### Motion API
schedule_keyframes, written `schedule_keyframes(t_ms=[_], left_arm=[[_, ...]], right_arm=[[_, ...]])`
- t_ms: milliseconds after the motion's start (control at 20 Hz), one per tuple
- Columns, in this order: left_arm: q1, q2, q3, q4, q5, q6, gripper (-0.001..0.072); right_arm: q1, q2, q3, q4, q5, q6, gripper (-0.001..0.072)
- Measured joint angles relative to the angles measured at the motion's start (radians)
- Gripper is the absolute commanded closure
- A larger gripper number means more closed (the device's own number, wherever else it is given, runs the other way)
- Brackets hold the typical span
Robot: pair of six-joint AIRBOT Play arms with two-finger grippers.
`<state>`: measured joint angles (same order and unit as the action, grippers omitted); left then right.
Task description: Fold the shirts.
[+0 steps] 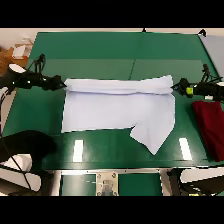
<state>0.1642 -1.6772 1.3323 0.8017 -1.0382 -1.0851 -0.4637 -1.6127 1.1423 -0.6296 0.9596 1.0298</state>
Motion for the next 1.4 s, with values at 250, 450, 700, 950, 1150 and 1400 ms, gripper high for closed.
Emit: schedule_keyframes(t_ms=[250,450,700,950,1150,1400], left_arm=[[-0.036,0.000,-0.076,0.034,0.051,-0.010,0.0681],[-0.050,0.000,-0.090,0.042,0.047,-0.014,0.0246],[-0.010,0.006,-0.027,0.140,-0.147,-0.141,0.0213],[0.067,0.102,-0.100,0.318,-0.409,-0.297,0.0213],[0.084,0.327,-0.407,0.369,-0.418,-0.344,0.0212],[0.090,0.626,-0.846,0.170,-0.160,-0.369,0.0213]], right_arm=[[-0.002,0.000,-0.072,-0.031,-0.021,0.005,0.0696],[-0.002,0.000,-0.084,-0.041,-0.023,0.008,0.0480],[-0.048,0.026,-0.023,-0.044,0.122,0.035,0.0476],[-0.162,0.171,-0.117,-0.087,0.260,0.053,0.0478],[-0.274,0.327,-0.309,-0.112,0.216,0.036,0.0477],[-0.328,0.438,-0.467,-0.119,0.142,0.020,0.0479]])
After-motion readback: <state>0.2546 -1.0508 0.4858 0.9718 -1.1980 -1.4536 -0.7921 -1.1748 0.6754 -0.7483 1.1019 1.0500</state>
